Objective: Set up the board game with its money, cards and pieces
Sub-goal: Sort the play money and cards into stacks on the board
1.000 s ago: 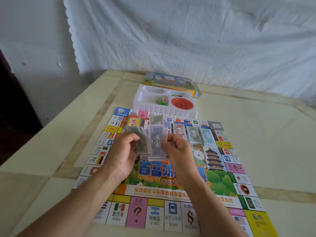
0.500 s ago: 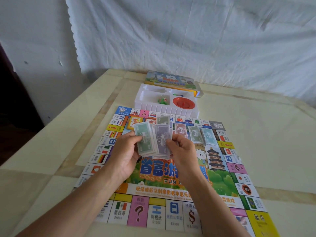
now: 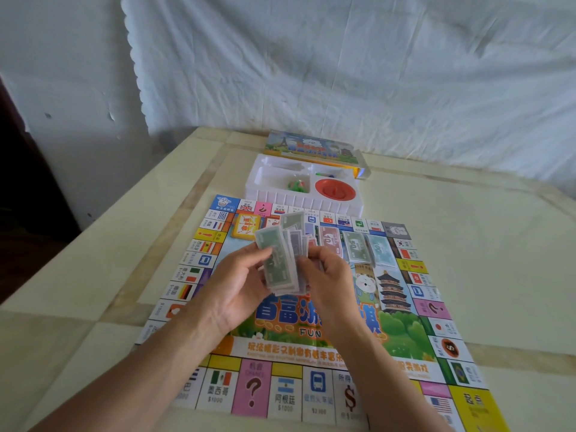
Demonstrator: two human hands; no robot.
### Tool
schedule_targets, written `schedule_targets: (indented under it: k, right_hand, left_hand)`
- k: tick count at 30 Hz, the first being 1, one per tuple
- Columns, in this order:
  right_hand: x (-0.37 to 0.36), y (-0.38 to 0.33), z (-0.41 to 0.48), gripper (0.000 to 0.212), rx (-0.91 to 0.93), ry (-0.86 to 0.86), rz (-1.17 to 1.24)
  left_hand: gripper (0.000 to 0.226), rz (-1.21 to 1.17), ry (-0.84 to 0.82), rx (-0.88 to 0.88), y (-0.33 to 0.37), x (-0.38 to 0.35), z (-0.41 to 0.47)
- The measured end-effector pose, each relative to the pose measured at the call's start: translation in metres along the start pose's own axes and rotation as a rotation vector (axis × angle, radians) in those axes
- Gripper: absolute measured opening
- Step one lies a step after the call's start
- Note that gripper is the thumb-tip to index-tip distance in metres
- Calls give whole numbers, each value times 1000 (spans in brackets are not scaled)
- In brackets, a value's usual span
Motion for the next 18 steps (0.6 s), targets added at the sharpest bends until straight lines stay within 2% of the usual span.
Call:
schedule_targets:
  k: [2, 6, 13, 18]
  right_hand:
    - [-3, 0, -1, 14, 11, -19, 17]
    - [-4, 0, -2, 14, 7, -55, 65]
    - [-4, 2, -1, 19, -49, -64, 225]
    - [-13, 6, 0, 22, 82, -24, -3]
  left_hand:
    - [31, 66, -21, -3, -2, -4, 0]
    - [27, 129, 42, -74, -3, -3, 2]
    - [23, 146, 95, -158, -3, -6, 1]
    - [30, 68, -6, -106, -8, -7, 3]
Point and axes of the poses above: each hand's wrist, its own z-axis towards the middle knuckle, its own x-axis out of the back of the hand, y = z × x, the point moved 3 cm from there along z, towards the middle knuckle, and after that the axes turned 4 degrees about x, right-handed, at the moved point
